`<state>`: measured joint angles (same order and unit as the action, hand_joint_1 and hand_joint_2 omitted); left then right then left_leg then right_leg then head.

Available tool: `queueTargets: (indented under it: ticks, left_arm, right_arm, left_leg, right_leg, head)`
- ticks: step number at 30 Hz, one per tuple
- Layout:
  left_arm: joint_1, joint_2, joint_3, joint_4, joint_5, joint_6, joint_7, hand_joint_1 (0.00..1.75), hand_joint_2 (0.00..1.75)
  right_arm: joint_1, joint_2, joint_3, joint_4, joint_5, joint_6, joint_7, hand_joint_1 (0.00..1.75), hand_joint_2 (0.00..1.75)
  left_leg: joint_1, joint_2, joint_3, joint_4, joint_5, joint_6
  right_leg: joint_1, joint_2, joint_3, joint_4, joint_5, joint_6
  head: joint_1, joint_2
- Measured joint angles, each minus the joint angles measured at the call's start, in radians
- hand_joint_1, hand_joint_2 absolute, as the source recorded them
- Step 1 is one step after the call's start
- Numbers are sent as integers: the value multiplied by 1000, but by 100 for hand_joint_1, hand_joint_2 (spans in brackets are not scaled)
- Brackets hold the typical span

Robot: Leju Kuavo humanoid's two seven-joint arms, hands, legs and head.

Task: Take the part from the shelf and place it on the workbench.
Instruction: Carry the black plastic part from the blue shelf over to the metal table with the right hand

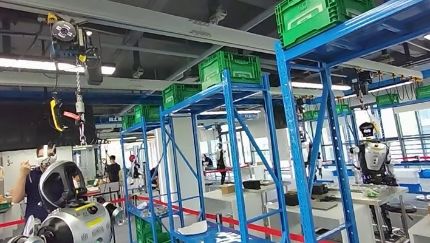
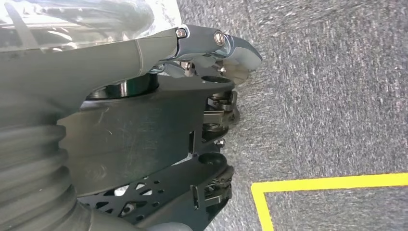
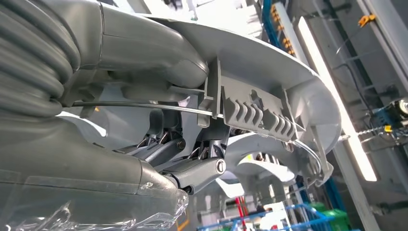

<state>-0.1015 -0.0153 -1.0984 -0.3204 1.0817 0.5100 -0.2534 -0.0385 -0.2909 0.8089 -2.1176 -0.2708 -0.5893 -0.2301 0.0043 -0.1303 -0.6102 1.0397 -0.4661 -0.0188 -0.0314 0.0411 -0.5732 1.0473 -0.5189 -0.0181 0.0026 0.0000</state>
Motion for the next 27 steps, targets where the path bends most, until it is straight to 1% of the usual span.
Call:
queueTargets:
  ticks: [1, 2, 3, 4, 5, 6, 7, 8, 9, 10, 11, 12, 13, 14, 15, 16, 17, 18, 19, 20, 21, 22, 23, 24, 25, 26, 27]
  left_arm:
    - [0, 0, 0, 0, 1, 0, 1, 0, 175]
    - [-1, 1, 0, 0, 1, 0, 2, 0, 175]
    - [-1, 0, 0, 0, 2, 0, 2, 0, 175]
    - [-1, 0, 0, -1, 2, 0, 3, 0, 175]
    - [0, 0, 0, -1, 3, 0, 3, 0, 175]
    - [0, 0, 0, -1, 3, 0, 4, 0, 175]
    - [0, 0, 0, -1, 4, 0, 4, 0, 175]
    - [0, 1, 0, -1, 5, 0, 4, 0, 175]
    - [0, 1, 0, -1, 5, 0, 4, 0, 175]
    - [-1, 1, 0, -1, 5, 0, 4, 0, 175]
    - [-1, 1, 0, -1, 5, 0, 3, 0, 175]
    - [-1, 2, 0, -1, 6, 0, 3, 0, 175]
    - [0, 2, 0, -1, 8, 0, 3, 0, 175]
    - [0, 2, 0, -1, 10, 1, 3, 0, 175]
    - [1, 1, 0, -1, 13, 1, 3, 0, 175]
    - [1, 1, 0, -1, 14, 1, 2, 0, 175]
    - [1, 1, 0, -1, 15, 1, 1, 0, 175]
    - [1, 0, 0, -1, 15, 1, 0, 0, 175]
    - [1, 0, 0, -1, 15, 1, 0, 0, 175]
    - [1, 0, 0, -1, 15, 1, 0, 0, 175]
    - [1, 0, 0, -1, 15, 1, 0, 0, 175]
    - [1, 0, 0, -1, 16, 1, -1, 0, 175]
    - [1, 0, 0, -1, 16, 1, -1, 0, 175]
    - [1, 0, 0, -1, 16, 1, -1, 0, 175]
    - [1, -1, 0, -1, 16, 1, -1, 0, 175]
    - [0, -1, 0, -1, 16, 1, -1, 0, 175]
    - [0, 0, 0, -1, 16, 1, -1, 0, 175]
  right_arm:
    - [0, 1, 0, 0, 0, 0, 1, 175, 175]
    - [-1, 2, 0, 0, -1, 0, 2, 175, 175]
    - [0, 2, 0, 0, -1, 0, 3, 175, 175]
    - [0, 2, 0, 0, -1, 1, 4, 175, 175]
    - [0, 2, 0, 0, -1, 1, 5, 175, 175]
    - [0, 2, 0, 0, -2, 2, 5, 175, 175]
    - [-1, 2, 0, 0, -2, 2, 6, 175, 175]
    - [-1, 2, 0, 0, -4, 3, 7, 175, 175]
    - [-2, 2, 0, 0, -4, 4, 7, 175, 175]
    - [-2, 3, 0, 0, -5, 4, 7, 175, 175]
    - [-3, 3, 0, 0, -6, 4, 7, 175, 175]
    - [-3, 3, 1, 0, -6, 5, 7, 175, 175]
    - [-5, 3, 1, 0, -7, 5, 8, 175, 175]
    - [-7, 4, 1, 0, -8, 6, 8, 175, 175]
    - [-10, 4, 1, 0, -8, 6, 9, 175, 175]
    - [-12, 4, 1, 0, -8, 6, 9, 175, 175]
    - [-13, 4, 1, 1, -8, 7, 9, 175, 175]
    - [-12, 4, 1, 1, -9, 7, 9, 175, 175]
    - [-12, 4, 1, 1, -9, 7, 9, 175, 175]
    - [-11, 4, 2, 1, -9, 7, 9, 175, 175]
    - [-11, 4, 2, 2, -10, 8, 9, 175, 175]
    - [-11, 4, 2, 3, -11, 8, 9, 175, 175]
    - [-11, 4, 2, 3, -11, 8, 10, 175, 175]
    - [-11, 4, 3, 4, -12, 8, 10, 175, 175]
    - [-11, 4, 3, 4, -12, 8, 10, 175, 175]
    - [-11, 4, 3, 4, -12, 8, 10, 175, 175]
    - [-11, 4, 4, 5, -12, 8, 10, 175, 175]
  left_leg:
    - [-1, 22, -10, 22, -13, -5]
    - [-1, 53, -28, 63, -35, -9]
    - [-1, 85, -55, 122, -62, -13]
    - [1, 103, -86, 184, -86, -15]
    - [3, 111, -110, 231, -98, -17]
    - [5, 114, -121, 249, -94, -17]
    - [5, 117, -113, 230, -73, -15]
    - [4, 123, -88, 180, -41, -11]
    - [0, 141, -57, 119, -12, -6]
    - [-6, 161, -28, 63, 6, 1]
    - [-12, 179, -9, 25, 13, 8]
    - [-18, 188, -3, 8, 10, 14]
    - [-21, 183, -3, 2, 8, 20]
    - [-21, 172, -3, -2, 9, 26]
    - [-19, 160, 0, -9, 11, 31]
    - [-17, 149, 3, -17, 14, 36]
    - [-14, 139, 7, -22, 16, 41]
    - [-13, 129, 9, -25, 16, 44]
    - [-13, 118, 9, -25, 16, 47]
    - [-13, 105, 9, -24, 15, 49]
    - [-14, 91, 10, -24, 14, 49]
    - [-13, 75, 12, -23, 13, 48]
    - [-13, 60, 14, -22, 12, 47]
    - [-12, 45, 15, -21, 10, 44]
    - [-13, 31, 14, -16, 8, 39]
    - [-12, 19, 11, -12, 7, 34]
    - [-10, 8, 6, -10, 6, 28]
  right_leg:
    - [-1, -14, 5, -3, 0, -6]
    - [-1, -29, 10, -6, -2, -12]
    - [2, -43, 14, -7, -4, -15]
    - [5, -58, 18, -7, -7, -18]
    - [7, -72, 21, -7, -10, -19]
    - [8, -86, 24, -7, -14, -19]
    - [9, -99, 28, -7, -17, -18]
    - [10, -112, 33, -7, -21, -17]
    - [11, -124, 39, -8, -25, -14]
    - [13, -134, 45, -8, -30, -10]
    - [15, -144, 48, -10, -33, -6]
    - [17, -153, 51, -12, -36, 0]
    - [18, -164, 53, -15, -37, 6]
    - [17, -172, 57, -18, -39, 12]
    - [14, -162, 60, -18, -43, 17]
    - [12, -139, 56, -5, -54, 20]
    - [10, -107, 41, 27, -74, 23]
    - [9, -74, 13, 79, -99, 23]
    - [9, -56, -25, 144, -124, 24]
    - [9, -49, -60, 201, -139, 25]
    - [9, -47, -85, 233, -136, 26]
    - [9, -46, -94, 230, -115, 27]
    - [8, -42, -85, 192, -77, 27]
    - [6, -26, -66, 132, -34, 27]
    - [3, 0, -45, 74, -4, 26]
    - [1, 23, -28, 30, 13, 24]
    - [0, 41, -19, 4, 17, 21]
  head:
    - [1, 0]
    - [2, 0]
    - [4, 0]
    - [5, 0]
    - [6, 0]
    - [7, 0]
    - [8, 0]
    - [9, 0]
    - [10, 0]
    - [10, 0]
    - [10, 0]
    - [10, 0]
    - [10, 0]
    - [9, 0]
    - [8, 0]
    - [7, 0]
    - [5, 0]
    - [4, 0]
    - [2, 0]
    - [1, 0]
    - [0, 0]
    - [0, 0]
    - [-1, 0]
    - [-2, 0]
    - [-2, 0]
    - [-1, 0]
    - [0, 0]
